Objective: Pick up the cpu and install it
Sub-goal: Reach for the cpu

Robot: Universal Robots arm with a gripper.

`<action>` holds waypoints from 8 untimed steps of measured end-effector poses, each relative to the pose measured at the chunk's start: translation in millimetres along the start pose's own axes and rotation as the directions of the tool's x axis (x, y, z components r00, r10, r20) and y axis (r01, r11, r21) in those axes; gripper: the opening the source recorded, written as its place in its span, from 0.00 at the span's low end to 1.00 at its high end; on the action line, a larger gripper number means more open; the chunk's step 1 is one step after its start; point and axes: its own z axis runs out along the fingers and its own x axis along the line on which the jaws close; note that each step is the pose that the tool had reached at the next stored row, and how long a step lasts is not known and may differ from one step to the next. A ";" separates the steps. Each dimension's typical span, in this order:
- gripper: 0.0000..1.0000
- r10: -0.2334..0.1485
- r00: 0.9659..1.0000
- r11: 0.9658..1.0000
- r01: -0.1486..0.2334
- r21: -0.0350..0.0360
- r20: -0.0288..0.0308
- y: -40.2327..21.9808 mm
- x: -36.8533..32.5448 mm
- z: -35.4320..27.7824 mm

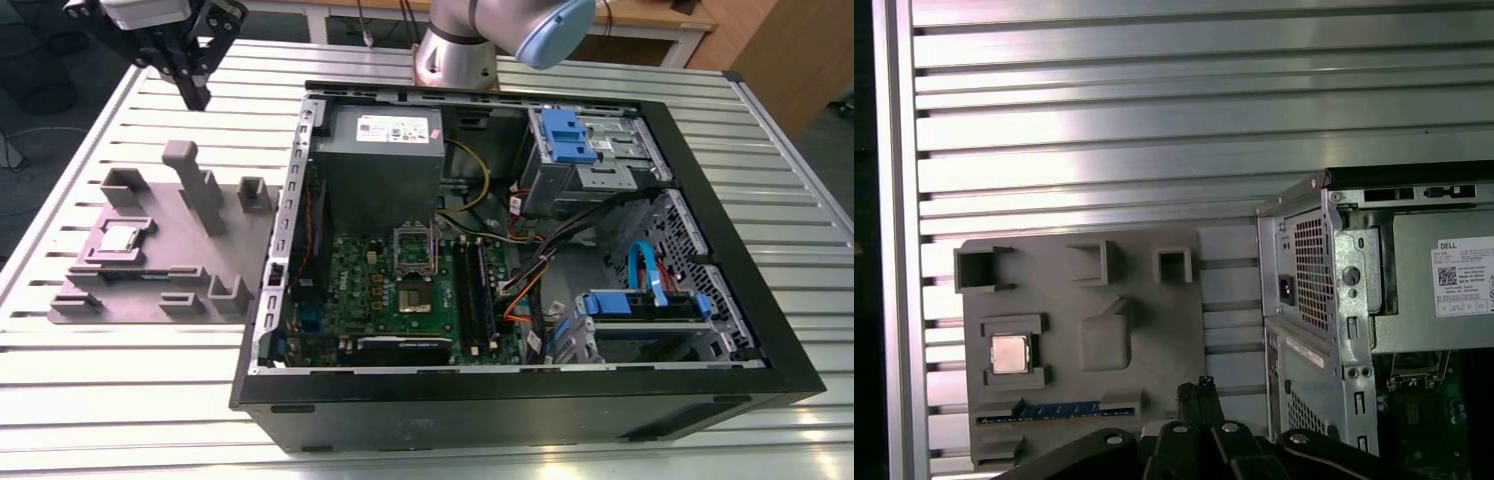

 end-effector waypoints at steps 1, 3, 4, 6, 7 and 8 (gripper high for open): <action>0.11 0.000 1.000 1.000 0.000 0.000 0.000 -0.1 0.5 0.0; 0.11 0.000 1.000 1.000 0.000 0.000 0.000 -0.2 1.7 0.0; 0.11 0.000 1.000 1.000 0.000 0.000 0.000 -0.2 2.3 0.0; 0.11 0.000 1.000 1.000 0.000 0.000 0.000 -0.3 3.6 0.0; 0.11 0.000 1.000 1.000 0.000 0.000 0.000 -0.3 4.1 0.0; 0.11 0.000 1.000 1.000 0.000 0.000 0.000 -0.4 4.7 0.0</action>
